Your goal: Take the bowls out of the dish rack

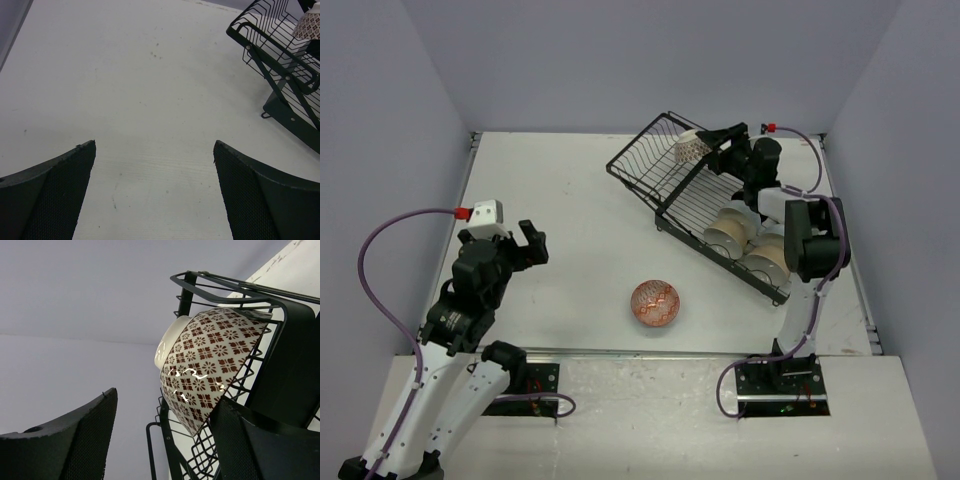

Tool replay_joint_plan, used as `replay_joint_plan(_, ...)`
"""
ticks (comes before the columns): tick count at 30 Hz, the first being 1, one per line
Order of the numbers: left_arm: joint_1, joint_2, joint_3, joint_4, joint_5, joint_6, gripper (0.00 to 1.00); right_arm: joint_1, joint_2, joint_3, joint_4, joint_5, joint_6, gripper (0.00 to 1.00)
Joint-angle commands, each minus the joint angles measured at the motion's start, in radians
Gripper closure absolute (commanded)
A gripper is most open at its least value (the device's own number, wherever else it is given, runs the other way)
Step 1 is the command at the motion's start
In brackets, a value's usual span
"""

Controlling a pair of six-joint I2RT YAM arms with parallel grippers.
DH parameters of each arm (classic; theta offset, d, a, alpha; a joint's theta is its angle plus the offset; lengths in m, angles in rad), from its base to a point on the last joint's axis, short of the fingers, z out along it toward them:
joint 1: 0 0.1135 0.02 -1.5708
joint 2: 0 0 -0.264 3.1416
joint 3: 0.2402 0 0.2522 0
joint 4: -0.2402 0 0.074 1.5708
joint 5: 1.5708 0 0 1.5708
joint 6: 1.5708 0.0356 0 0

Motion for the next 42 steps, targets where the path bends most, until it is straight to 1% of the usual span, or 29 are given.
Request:
replay_joint_plan(1, 0.007, 0.003, -0.003, 0.041, 0.015, 0.029, 0.00, -0.006, 0.022, 0.043, 0.065, -0.010, 0.020, 0.29)
replay_joint_plan(3, 0.007, 0.003, -0.003, 0.042, 0.016, 0.029, 0.00, -0.007, 0.031, 0.049, 0.071, -0.013, 0.033, 0.33)
replay_joint_plan(4, 0.007, 0.003, -0.003, 0.041, 0.015, 0.029, 0.00, -0.006, 0.039, 0.055, 0.074, -0.013, 0.038, 0.36)
replay_joint_plan(7, 0.007, 0.005, -0.003, 0.041, 0.018, 0.030, 0.00, -0.007, 0.054, 0.068, 0.070, -0.011, 0.059, 0.41)
replay_joint_plan(9, 0.007, 0.003, -0.003, 0.042, 0.018, 0.030, 0.00, -0.009, 0.062, 0.071, 0.070, -0.005, 0.070, 0.42)
replay_joint_plan(11, 0.007, 0.003, -0.004, 0.042, 0.018, 0.030, 0.00, -0.007, 0.077, 0.083, 0.071, -0.008, 0.084, 0.48)
replay_joint_plan(12, 0.007, 0.003, -0.004, 0.042, 0.019, 0.030, 0.00, -0.007, 0.082, 0.086, 0.073, -0.010, 0.087, 0.49)
replay_joint_plan(16, 0.007, 0.002, -0.004, 0.044, 0.021, 0.030, 0.00, -0.007, 0.097, 0.095, 0.074, -0.007, 0.105, 0.61)
replay_joint_plan(17, 0.007, 0.000, -0.004, 0.042, 0.021, 0.030, 0.00, -0.007, 0.099, 0.095, 0.076, -0.006, 0.107, 0.63)
replay_joint_plan(18, 0.007, -0.002, -0.004, 0.042, 0.021, 0.030, 0.00, -0.009, 0.100, 0.098, 0.076, -0.006, 0.108, 0.69)
replay_joint_plan(20, 0.007, -0.005, -0.004, 0.042, 0.021, 0.030, 0.00, -0.007, 0.103, 0.103, 0.080, -0.010, 0.112, 0.73)
replay_joint_plan(21, 0.007, -0.005, -0.004, 0.042, 0.019, 0.030, 0.00, -0.009, 0.105, 0.108, 0.080, -0.013, 0.115, 0.79)
replay_joint_plan(23, 0.007, -0.006, -0.004, 0.042, 0.022, 0.032, 0.00, -0.007, 0.108, 0.112, 0.080, -0.017, 0.119, 0.85)
replay_joint_plan(24, 0.007, -0.006, -0.004, 0.044, 0.021, 0.032, 0.00, -0.009, 0.111, 0.115, 0.080, -0.019, 0.121, 0.89)
replay_joint_plan(26, 0.007, -0.008, -0.004, 0.044, 0.022, 0.030, 0.00, -0.007, 0.112, 0.118, 0.082, -0.022, 0.125, 0.92)
replay_joint_plan(29, 0.007, -0.008, -0.004, 0.042, 0.021, 0.032, 0.00, -0.009, 0.117, 0.129, 0.076, -0.028, 0.128, 0.99)
replay_joint_plan(33, 0.007, -0.009, -0.004, 0.042, 0.019, 0.032, 0.00, -0.009, 0.128, 0.149, 0.082, -0.045, 0.128, 1.00)
replay_joint_plan(37, 0.007, -0.008, -0.004, 0.042, 0.019, 0.032, 0.00, -0.007, 0.160, 0.206, 0.171, -0.106, 0.159, 1.00)
replay_joint_plan(38, 0.007, -0.008, -0.004, 0.041, 0.016, 0.030, 0.00, -0.006, 0.166, 0.241, 0.225, -0.146, 0.168, 1.00)
replay_joint_plan(39, 0.007, -0.006, -0.004, 0.041, 0.016, 0.030, 0.00, -0.004, 0.168, 0.255, 0.240, -0.161, 0.165, 1.00)
replay_joint_plan(42, 0.007, -0.005, -0.003, 0.041, 0.010, 0.030, 0.00, 0.004, 0.136, 0.307, 0.215, -0.209, 0.087, 1.00)
